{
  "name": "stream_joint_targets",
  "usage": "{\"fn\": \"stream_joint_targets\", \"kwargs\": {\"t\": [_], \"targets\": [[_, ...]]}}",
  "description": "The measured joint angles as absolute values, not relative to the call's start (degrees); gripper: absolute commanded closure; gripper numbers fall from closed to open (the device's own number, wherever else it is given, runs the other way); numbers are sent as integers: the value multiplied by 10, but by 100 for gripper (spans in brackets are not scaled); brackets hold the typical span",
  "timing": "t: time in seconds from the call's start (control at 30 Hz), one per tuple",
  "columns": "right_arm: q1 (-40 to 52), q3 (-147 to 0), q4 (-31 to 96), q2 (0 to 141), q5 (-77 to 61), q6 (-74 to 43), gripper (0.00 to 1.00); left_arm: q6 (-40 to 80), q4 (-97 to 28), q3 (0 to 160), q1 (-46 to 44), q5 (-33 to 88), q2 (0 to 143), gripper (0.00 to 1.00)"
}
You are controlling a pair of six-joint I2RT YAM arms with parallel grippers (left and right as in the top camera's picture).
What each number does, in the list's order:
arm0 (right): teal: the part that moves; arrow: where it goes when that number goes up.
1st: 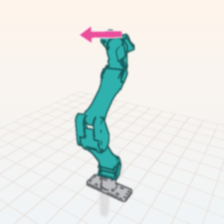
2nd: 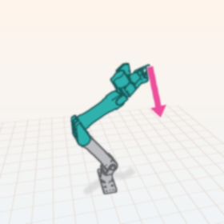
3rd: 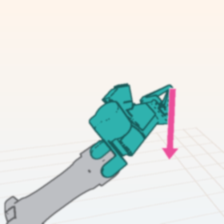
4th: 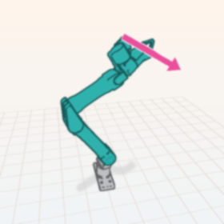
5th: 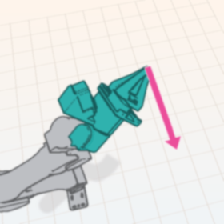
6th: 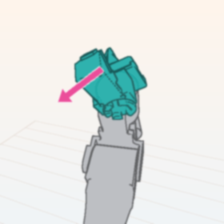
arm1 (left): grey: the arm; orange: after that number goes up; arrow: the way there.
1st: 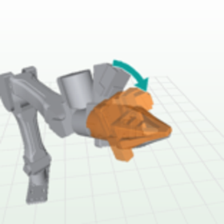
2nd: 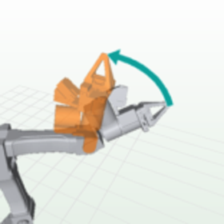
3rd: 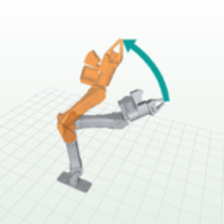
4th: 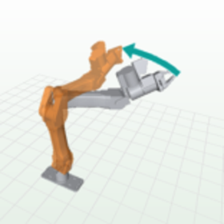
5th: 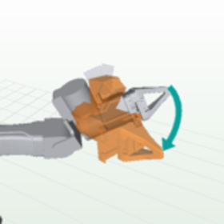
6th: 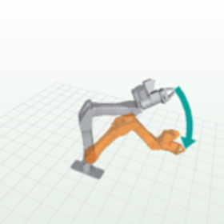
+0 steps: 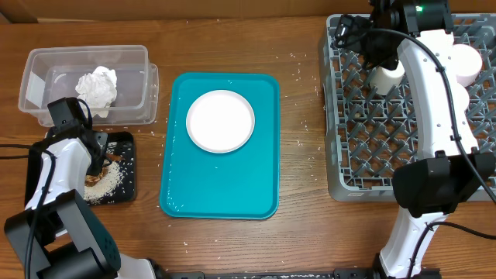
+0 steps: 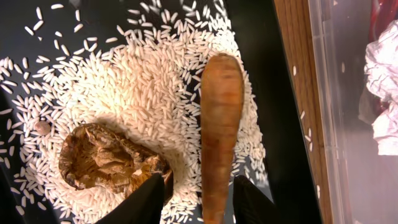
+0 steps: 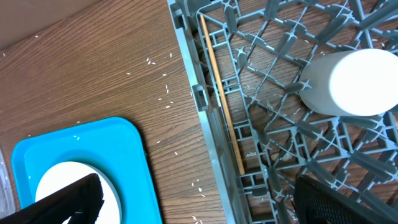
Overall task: Sort waste into correct bins and load items into the dishwasher
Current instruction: 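Carry the carrot left and release it onto the black tray, then reach the right gripper to the white plate and grasp its rim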
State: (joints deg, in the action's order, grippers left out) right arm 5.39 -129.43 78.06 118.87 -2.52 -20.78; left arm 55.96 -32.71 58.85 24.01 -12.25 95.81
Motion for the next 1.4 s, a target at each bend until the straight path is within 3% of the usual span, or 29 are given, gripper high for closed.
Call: {"fn": "stream_joint_targets", "kwargs": {"t": [0.17,0.43,0.53,0.73,0.97,1.4], "targets": [[54,-1294,781,1189,-25,-208,0,532,-335,589,240,-95,957,57],[54,-1294,781,1189,-25,-208,0,495,-449,632,240,9,872,53],[54,-1294,781,1189,-25,-208,0,485,-460,656,240,26,809,0],[54,-1294,781,1189,-25,-208,0,478,-451,668,240,-29,717,0],[54,-1294,781,1189,-25,-208,0,475,-469,668,245,-139,711,0],[54,-1294,755,1189,-90,-242,0,446,-465,668,286,-36,806,0]]}}
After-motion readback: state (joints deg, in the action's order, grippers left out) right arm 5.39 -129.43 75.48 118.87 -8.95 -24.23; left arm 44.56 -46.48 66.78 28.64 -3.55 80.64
